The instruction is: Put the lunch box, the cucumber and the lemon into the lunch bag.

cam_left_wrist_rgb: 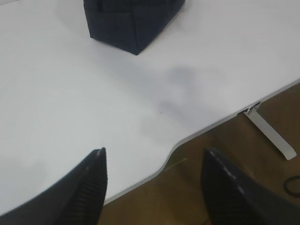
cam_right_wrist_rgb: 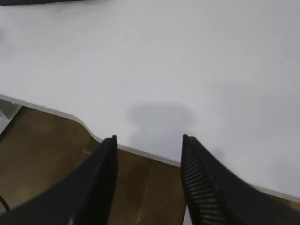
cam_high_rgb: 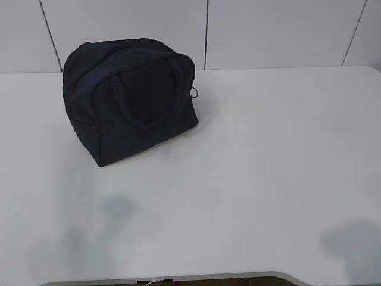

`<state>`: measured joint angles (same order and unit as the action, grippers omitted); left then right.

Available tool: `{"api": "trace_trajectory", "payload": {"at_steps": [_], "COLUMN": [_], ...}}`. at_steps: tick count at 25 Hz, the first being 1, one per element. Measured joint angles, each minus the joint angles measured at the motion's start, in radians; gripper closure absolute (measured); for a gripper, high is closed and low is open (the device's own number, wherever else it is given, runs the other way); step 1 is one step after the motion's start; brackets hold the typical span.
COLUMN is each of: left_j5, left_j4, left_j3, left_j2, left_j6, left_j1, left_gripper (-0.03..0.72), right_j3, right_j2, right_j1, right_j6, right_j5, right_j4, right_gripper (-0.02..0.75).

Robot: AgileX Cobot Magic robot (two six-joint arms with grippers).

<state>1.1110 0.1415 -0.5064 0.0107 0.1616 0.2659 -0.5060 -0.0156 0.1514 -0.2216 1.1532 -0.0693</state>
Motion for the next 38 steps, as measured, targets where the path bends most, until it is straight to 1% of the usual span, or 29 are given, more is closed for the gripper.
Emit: {"api": "trace_trajectory", "payload": {"at_steps": [2, 3, 5, 8, 10, 12, 15, 24, 28, 38], "left_j5": [0.0, 0.0, 0.0, 0.0, 0.0, 0.0, 0.0, 0.002, 0.002, 0.002], "left_j4": [0.004, 0.005, 0.007, 0.009, 0.009, 0.01, 0.011, 0.012, 0.012, 0.012], "left_j3": [0.0, 0.0, 0.0, 0.0, 0.0, 0.0, 0.0, 0.0, 0.0, 0.0], "left_j2": [0.0, 0.0, 0.0, 0.0, 0.0, 0.0, 0.0, 0.0, 0.0, 0.0], "left_j6": [0.0, 0.0, 0.0, 0.0, 0.0, 0.0, 0.0, 0.0, 0.0, 0.0], "left_j1": [-0.038, -0.069, -0.14, -0.276, -0.333, -0.339, -0.328, -0.328, -0.328, -0.328], "left_gripper": [0.236, 0.239, 0.246, 0.253, 0.254, 0.256, 0.256, 0.257, 0.257, 0.257], "right_j3": [0.0, 0.0, 0.0, 0.0, 0.0, 0.0, 0.0, 0.0, 0.0, 0.0], "right_j2": [0.0, 0.0, 0.0, 0.0, 0.0, 0.0, 0.0, 0.0, 0.0, 0.0], "right_j1": [-0.021, -0.037, -0.074, -0.154, -0.188, -0.182, -0.162, -0.158, -0.137, -0.135], "right_j6": [0.0, 0.0, 0.0, 0.0, 0.0, 0.0, 0.0, 0.0, 0.0, 0.0], "right_j5": [0.0, 0.0, 0.0, 0.0, -0.001, -0.001, -0.001, -0.001, -0.001, -0.002], "right_j4": [0.0, 0.0, 0.0, 0.0, 0.0, 0.0, 0.0, 0.0, 0.0, 0.0], "right_gripper": [0.37, 0.37, 0.37, 0.37, 0.37, 0.37, 0.37, 0.37, 0.37, 0.37]}}
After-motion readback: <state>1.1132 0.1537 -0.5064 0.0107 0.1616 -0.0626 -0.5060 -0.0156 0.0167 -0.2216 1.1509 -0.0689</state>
